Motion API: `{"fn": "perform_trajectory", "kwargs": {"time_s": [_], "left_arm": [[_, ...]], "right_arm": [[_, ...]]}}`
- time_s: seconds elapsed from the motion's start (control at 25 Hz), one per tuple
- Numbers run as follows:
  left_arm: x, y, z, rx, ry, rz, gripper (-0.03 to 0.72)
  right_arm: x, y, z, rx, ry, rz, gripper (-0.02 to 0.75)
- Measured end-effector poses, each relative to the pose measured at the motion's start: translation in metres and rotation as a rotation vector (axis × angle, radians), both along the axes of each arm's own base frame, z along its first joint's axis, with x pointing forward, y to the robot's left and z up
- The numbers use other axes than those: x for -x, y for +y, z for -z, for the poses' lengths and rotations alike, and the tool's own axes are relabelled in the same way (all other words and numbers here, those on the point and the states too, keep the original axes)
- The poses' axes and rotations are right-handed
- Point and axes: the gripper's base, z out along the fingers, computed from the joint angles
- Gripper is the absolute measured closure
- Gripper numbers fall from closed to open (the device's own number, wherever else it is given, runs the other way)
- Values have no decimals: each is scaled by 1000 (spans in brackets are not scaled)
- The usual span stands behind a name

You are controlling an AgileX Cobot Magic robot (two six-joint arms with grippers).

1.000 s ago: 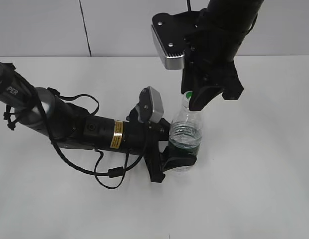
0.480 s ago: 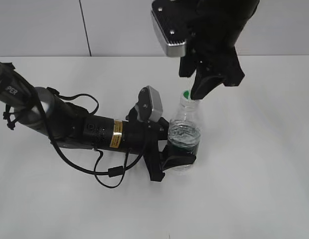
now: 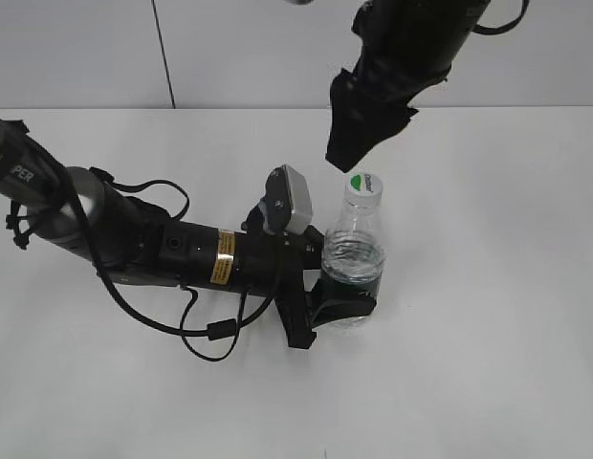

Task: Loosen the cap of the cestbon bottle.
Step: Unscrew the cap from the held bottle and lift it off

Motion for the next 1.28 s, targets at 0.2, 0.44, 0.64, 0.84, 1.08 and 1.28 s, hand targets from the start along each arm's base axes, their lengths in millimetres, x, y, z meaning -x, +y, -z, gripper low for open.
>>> {"fn": "perform_trajectory", "kwargs": {"time_s": [0.2, 0.44, 0.64, 0.84, 1.08, 1.28], "left_arm": [[0, 0, 0, -1, 0, 1, 276], [0, 0, 0, -1, 0, 1, 276], [0, 0, 0, -1, 0, 1, 276], [0, 0, 0, -1, -1, 1, 276], [0, 0, 0, -1, -2, 1, 276], [0, 0, 0, -1, -2, 1, 276]], "right_arm": [[0, -1, 1, -67, 211, 582, 193], [6, -4, 22, -26, 311, 742, 193], [8, -6, 28, -6, 329, 751, 193], [8, -6, 29, -4, 330, 753, 193], [7, -5, 30, -3, 331, 753, 203], [7, -5, 30, -3, 330, 749, 256]]}}
